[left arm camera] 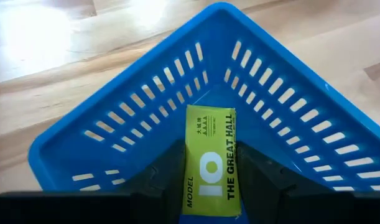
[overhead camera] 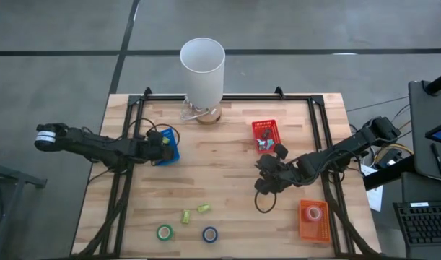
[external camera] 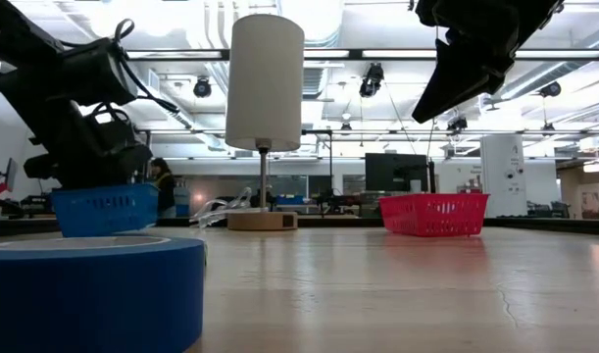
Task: Pick and place Stapler, Stapler remover, tape
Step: Put the staple wire into the blue basket
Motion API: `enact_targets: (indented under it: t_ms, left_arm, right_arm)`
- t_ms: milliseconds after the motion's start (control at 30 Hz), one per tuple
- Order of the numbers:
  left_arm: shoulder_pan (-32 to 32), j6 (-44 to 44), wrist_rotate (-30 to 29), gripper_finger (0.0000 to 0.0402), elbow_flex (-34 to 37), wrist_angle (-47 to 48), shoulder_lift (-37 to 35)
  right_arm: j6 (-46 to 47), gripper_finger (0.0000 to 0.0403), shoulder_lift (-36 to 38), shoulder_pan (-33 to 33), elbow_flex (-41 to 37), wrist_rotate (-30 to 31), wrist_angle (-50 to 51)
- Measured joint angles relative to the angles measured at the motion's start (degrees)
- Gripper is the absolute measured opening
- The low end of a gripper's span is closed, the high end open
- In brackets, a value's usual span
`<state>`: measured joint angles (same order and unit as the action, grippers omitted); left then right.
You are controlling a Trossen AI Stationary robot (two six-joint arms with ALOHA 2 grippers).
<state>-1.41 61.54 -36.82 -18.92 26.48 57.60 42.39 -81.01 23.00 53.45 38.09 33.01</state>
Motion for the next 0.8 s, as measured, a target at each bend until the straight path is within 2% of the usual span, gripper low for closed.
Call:
enact_targets:
  t_ms: [367,800]
  left_arm:
    - [0.00,-0.04,2.46,0.0142,0.00,-0.41,0.02]
    - [0.00,-4.09,2.36,0.0191,-3.85,-0.24,-0.01]
  right_arm:
    - [0.00,0.0052,0.00,0.00,0.00,0.00,-0.28]
    - [-0.01,0.0052,0.00,0.00,0.00,-0.02,-0.31]
